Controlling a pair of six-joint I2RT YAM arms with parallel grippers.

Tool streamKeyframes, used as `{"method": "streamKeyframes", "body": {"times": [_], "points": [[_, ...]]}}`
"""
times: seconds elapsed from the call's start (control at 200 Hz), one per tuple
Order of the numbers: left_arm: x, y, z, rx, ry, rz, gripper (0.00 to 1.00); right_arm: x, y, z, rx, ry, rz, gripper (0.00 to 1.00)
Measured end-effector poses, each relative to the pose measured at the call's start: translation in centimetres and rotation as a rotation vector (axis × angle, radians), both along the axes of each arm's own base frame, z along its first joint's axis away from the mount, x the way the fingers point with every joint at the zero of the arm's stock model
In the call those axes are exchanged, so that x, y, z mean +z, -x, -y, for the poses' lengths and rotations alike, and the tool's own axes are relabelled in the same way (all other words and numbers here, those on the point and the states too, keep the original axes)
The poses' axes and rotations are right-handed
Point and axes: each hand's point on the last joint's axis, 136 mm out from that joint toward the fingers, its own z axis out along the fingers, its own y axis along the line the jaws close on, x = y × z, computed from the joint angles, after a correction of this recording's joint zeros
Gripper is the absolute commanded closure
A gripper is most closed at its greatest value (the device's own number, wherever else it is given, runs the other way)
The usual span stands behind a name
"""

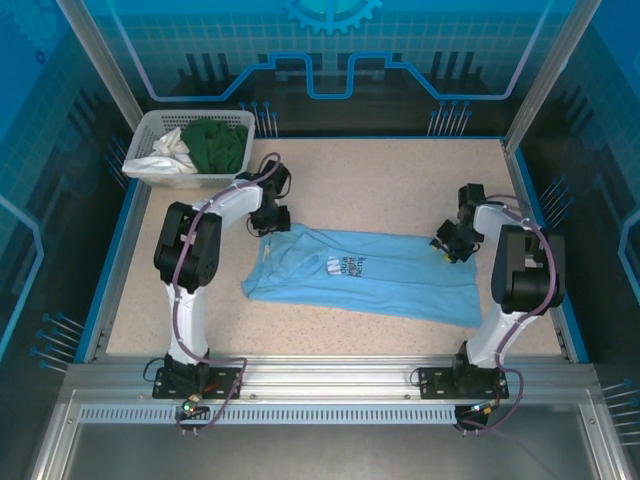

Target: Fold and stack the t-shirts

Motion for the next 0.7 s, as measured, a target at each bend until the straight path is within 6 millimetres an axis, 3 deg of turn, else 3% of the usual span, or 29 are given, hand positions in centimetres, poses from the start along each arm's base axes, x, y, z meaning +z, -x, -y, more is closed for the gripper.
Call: {"method": "streamKeyframes", "body": {"times": [0.11, 0.265, 0.44, 0.57, 0.7], "points": [[-0.6, -0.5, -2.3, 0.059, -0.042, -0.004, 0.61, 0.2, -0.3, 1.0, -0.034, -0.025, 0.014, 0.59], [-0.6, -0.5, -3.0, 0.084, -0.062, -0.005, 0.61, 0.4, -0.5, 1.4, -0.071, -0.072, 0.021, 0.55], [-0.4, -0.2, -3.2, 0.109, -0.066, -0.022, 0.40, 1.3, -0.9, 2.0, -0.113, -0.090, 0.068, 0.38], [1.0, 0.0, -3.5, 0.131, -0.047, -0.013, 0.36, 5.4, -1.8, 0.4, -0.061, -0.057, 0.201, 0.32], [5.1, -0.2, -2.3, 0.126, 0.041, 0.055, 0.42, 11.3, -4.1, -4.7, 0.066, -0.071, 0.433, 0.33]]}}
